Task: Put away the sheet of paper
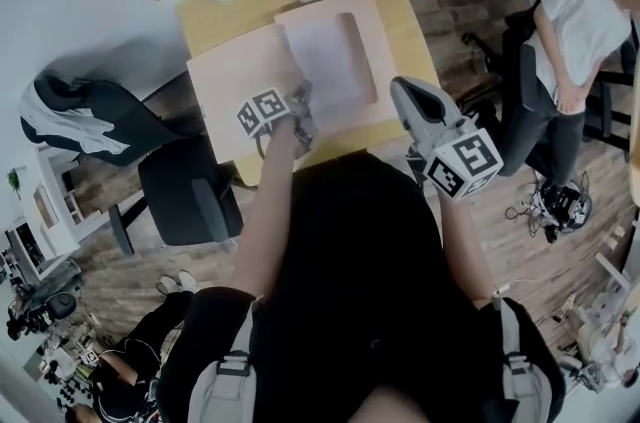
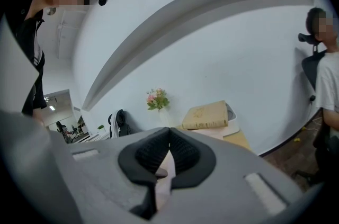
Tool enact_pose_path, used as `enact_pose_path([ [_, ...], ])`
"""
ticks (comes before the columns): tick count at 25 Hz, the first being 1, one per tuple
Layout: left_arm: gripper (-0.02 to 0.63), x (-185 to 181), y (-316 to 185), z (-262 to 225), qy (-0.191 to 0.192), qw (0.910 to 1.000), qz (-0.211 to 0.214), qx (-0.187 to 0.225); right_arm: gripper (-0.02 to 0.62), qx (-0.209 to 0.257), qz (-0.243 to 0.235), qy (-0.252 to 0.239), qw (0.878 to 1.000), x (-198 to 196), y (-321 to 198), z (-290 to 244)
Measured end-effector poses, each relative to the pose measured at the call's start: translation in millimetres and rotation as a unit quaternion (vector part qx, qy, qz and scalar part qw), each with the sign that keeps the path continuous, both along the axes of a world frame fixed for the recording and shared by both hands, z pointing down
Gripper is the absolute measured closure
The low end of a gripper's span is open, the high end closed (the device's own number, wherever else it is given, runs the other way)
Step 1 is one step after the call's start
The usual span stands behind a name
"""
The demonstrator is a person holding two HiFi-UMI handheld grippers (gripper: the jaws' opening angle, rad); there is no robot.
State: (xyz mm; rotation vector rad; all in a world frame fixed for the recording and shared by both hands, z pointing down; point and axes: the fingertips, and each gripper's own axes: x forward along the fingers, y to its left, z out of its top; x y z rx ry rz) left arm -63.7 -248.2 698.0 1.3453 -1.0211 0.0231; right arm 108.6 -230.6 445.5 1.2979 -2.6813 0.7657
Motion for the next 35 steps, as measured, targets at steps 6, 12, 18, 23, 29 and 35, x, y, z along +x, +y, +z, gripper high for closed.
enact_pose_path([
  [6,0.594,25.7,0.0,-8.6,0.030,0.9976,0.061,0.017,0.592,0.001,0.011,-0.002,1.000,3.1,7.9,0.4],
  [12,0.491,32.6,13.3,-12.9,0.025,0.9926,0.116,0.028,0.592,0.016,0.034,0.003,0.999,2.2,23.9,-10.9],
  [18,0.457,24.2,19.0,-20.5,-0.032,0.9850,0.158,0.060,0.592,0.024,0.065,0.017,0.997,-2.4,61.6,-19.5],
  [23,0.482,3.1,33.9,-47.7,-0.105,0.9644,0.204,0.131,0.592,0.033,0.101,0.019,0.994,-13.1,105.6,-27.9],
  [29,0.552,-16.0,73.5,-99.1,-0.149,0.9330,0.245,0.218,0.592,0.040,0.122,0.020,0.991,-37.8,169.8,-36.9],
  [35,0.595,-33.8,126.6,-147.4,-0.175,0.9007,0.269,0.293,0.592,0.050,0.133,0.012,0.990,-66.2,228.0,-40.4],
])
